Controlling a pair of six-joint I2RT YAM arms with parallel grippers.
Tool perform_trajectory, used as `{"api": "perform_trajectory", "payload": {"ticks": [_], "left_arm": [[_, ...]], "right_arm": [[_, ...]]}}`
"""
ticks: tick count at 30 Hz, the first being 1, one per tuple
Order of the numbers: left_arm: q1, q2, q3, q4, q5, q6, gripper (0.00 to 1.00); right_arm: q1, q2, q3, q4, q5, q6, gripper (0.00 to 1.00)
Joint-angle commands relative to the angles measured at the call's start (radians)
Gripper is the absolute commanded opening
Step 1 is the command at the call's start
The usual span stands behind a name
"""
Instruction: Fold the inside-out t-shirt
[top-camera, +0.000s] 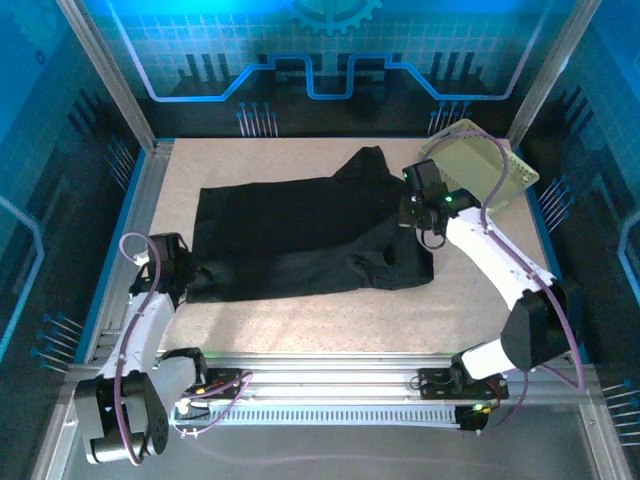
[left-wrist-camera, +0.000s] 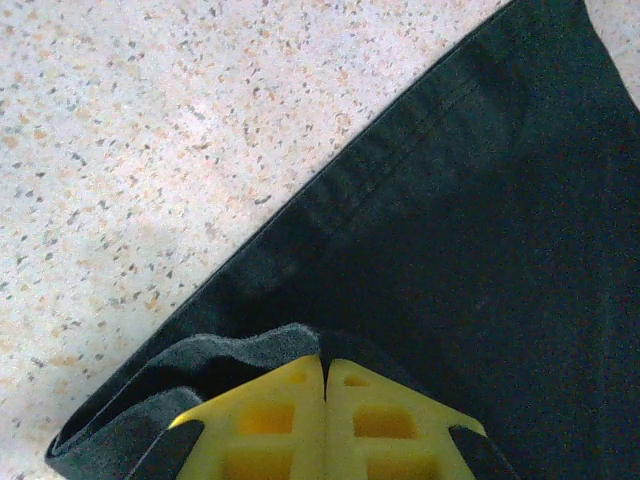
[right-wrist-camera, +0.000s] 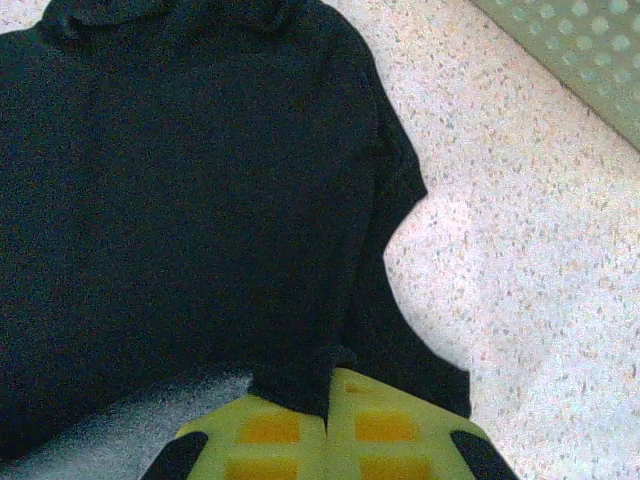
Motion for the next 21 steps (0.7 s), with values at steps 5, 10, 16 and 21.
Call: {"api": "perform_trajectory", "payload": {"ticks": [5,10,16,21], "left_arm": [[-0.002,0.066,0.042,0.107,-0.035,0.032,0.00],[-0.001,0.129,0.065,0.123,-0.044,0.047,0.00],[-0.001,0.188,0.087,0.136,-0.036,0.058,0.04],[-0.001,0.263,0.148,0.078,-0.018,0.089,0.36]], "right_arm": [[-0.019,0.117,0.116,0.029,0.039,-0.038,0.00],[-0.018,0.204,0.187,0.028,0.042,-0.050,0.00],[-0.020,0.291,0.245,0.019,0.049,-0.062,0.00],[-0.019,0.337,0.296,-0.030,0.076,-0.084,0.45]]}}
